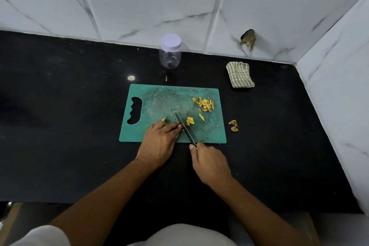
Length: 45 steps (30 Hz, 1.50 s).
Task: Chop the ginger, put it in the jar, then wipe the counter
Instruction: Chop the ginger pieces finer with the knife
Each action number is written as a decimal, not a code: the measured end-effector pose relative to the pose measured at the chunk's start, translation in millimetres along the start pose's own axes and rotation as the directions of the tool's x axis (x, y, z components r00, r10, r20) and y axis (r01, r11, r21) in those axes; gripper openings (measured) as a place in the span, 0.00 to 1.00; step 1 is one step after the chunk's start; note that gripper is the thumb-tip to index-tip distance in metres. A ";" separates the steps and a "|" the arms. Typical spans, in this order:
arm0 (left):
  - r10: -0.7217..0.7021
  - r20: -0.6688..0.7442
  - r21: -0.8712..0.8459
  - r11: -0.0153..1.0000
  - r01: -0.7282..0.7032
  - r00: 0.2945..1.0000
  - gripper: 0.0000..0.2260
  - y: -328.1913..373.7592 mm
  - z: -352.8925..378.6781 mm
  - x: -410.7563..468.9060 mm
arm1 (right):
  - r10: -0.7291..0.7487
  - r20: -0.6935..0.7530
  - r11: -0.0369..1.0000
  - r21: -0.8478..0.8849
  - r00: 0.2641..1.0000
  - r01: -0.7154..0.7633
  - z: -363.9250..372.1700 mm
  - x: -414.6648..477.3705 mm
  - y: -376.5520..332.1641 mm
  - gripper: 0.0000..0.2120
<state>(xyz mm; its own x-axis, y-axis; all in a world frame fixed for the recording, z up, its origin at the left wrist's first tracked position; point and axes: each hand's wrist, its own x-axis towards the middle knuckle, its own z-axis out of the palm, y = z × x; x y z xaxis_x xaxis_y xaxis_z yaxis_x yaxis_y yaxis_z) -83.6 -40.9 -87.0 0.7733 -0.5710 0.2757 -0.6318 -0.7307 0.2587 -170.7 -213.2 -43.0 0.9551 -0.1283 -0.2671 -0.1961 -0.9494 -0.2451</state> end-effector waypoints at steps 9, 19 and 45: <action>-0.006 -0.008 0.011 1.000 0.006 1.000 0.15 0.4 1.0 0.8 | -0.008 0.006 1.000 -0.029 1.000 0.008 -0.7 1.6 -0.3 0.21; -0.031 -0.007 -0.014 0.999 0.031 0.999 0.18 -0.3 5.1 -1.5 | 0.058 0.002 0.998 -0.029 0.998 -0.058 -0.7 4.2 -10.2 0.20; -0.224 -0.065 -0.270 0.942 0.199 0.972 0.07 9.4 -13.8 -6.7 | -0.166 0.027 0.960 -0.224 0.986 0.167 -16.1 -5.7 24.4 0.19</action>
<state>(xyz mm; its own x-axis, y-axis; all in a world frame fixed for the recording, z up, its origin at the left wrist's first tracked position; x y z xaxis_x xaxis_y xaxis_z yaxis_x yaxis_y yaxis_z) -95.5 -38.8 -73.7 0.8901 -0.3673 0.2700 -0.4557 -0.7009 0.5487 -177.5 -240.3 -32.5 0.9681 0.0384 -0.2476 0.0214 -0.9972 -0.0711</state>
